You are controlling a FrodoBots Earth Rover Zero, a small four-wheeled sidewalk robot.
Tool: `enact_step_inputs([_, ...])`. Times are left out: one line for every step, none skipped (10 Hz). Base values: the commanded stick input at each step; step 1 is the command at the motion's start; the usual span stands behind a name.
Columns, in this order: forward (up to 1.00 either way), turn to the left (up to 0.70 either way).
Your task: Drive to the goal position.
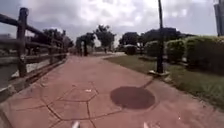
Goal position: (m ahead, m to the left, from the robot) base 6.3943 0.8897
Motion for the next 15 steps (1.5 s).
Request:
enact_step_inputs([0.7, -0.28])
enact_step_inputs([0.7, 0.0])
enact_step_inputs([0.7, 0.0])
enact_step_inputs([0.7, 0.0])
enact_step_inputs([0.7, 0.0])
enact_step_inputs([0.7, 0.0])
enact_step_inputs([0.7, 0.0])
enact_step_inputs([0.7, 0.0])
enact_step_inputs([0.7, -0.01])
enact_step_inputs([0.7, -0.05])
enact_step_inputs([0.7, -0.11])
enact_step_inputs([0.7, -0.15])
enact_step_inputs([0.7, -0.09])
enact_step_inputs([0.7, 0.0])
enact_step_inputs([0.7, 0.0])
